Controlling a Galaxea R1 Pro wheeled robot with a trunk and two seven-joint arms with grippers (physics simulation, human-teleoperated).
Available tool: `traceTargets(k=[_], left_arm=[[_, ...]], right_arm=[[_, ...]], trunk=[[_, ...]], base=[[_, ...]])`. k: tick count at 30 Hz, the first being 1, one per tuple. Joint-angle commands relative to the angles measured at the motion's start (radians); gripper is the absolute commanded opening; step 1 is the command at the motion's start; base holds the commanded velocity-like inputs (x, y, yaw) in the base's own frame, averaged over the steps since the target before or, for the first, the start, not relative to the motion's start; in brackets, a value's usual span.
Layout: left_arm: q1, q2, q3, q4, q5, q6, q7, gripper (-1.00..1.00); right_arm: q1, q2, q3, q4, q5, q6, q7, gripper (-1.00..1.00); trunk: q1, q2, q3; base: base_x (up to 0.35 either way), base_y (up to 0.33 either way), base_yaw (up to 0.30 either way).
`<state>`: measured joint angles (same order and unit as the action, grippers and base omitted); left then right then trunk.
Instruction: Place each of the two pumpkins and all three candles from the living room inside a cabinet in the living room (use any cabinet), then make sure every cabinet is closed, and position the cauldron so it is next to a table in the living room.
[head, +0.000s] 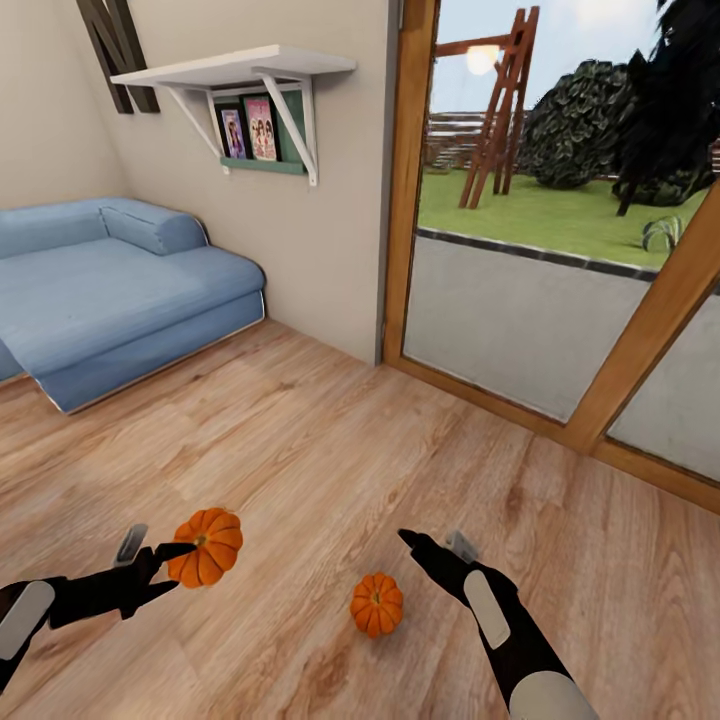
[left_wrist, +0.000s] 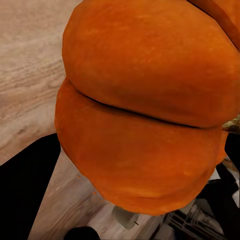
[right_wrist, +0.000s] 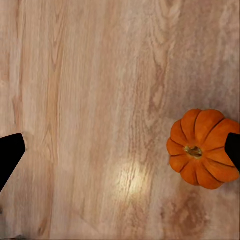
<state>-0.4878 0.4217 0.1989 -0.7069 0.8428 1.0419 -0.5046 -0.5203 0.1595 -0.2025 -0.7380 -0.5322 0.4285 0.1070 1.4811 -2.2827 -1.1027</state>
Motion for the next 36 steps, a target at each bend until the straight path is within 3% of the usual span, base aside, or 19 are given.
traceTargets(k=[1,4,7,16,21,31,33,36], left_arm=[[0.000,0.006,-0.002,0.000,0.001,0.001,-0.030,-1.00],[0.000,0.029,-0.005,0.000,0.001,0.001,-0.081,-1.00],[0.000,0.035,-0.006,0.000,0.001,0.001,-0.091,-1.00],[0.000,0.036,-0.008,0.000,0.001,0.001,-0.094,-1.00],[0.000,0.032,-0.013,0.000,0.001,0.001,-0.094,-1.00],[0.000,0.034,-0.014,0.000,0.002,0.004,-0.103,-1.00],[0.001,0.034,-0.017,0.000,0.001,0.005,-0.137,-1.00],[0.001,0.035,-0.019,0.000,-0.001,0.005,-0.206,-1.00]], right_arm=[[0.000,0.001,0.000,0.001,0.000,0.000,0.015,1.00],[-0.001,0.000,0.000,0.003,0.000,-0.003,0.028,1.00],[-0.001,0.000,0.000,0.003,0.000,-0.003,0.029,1.00],[0.000,0.001,0.000,0.001,0.001,-0.001,0.029,1.00],[0.000,0.000,-0.025,0.000,-0.012,-0.001,0.032,1.00],[0.000,0.000,-0.035,0.004,-0.016,-0.004,0.033,1.00],[0.000,-0.002,-0.061,0.013,-0.028,-0.006,0.036,1.00],[0.000,-0.015,-0.159,0.070,-0.099,-0.006,0.074,1.00]], trunk=[[0.004,-0.007,-0.003],[0.015,-0.028,-0.013],[0.027,-0.049,-0.022],[0.061,-0.112,-0.050],[0.081,-0.147,-0.066],[0.119,-0.217,-0.097],[0.120,-0.218,-0.105],[0.121,-0.218,-0.117]], base=[[0.000,0.000,0.000],[0.000,0.000,0.000],[0.000,0.000,0.000],[0.000,0.000,0.000],[0.000,0.000,0.000],[0.000,0.000,0.000],[0.000,0.000,0.000],[0.000,0.000,0.000]])
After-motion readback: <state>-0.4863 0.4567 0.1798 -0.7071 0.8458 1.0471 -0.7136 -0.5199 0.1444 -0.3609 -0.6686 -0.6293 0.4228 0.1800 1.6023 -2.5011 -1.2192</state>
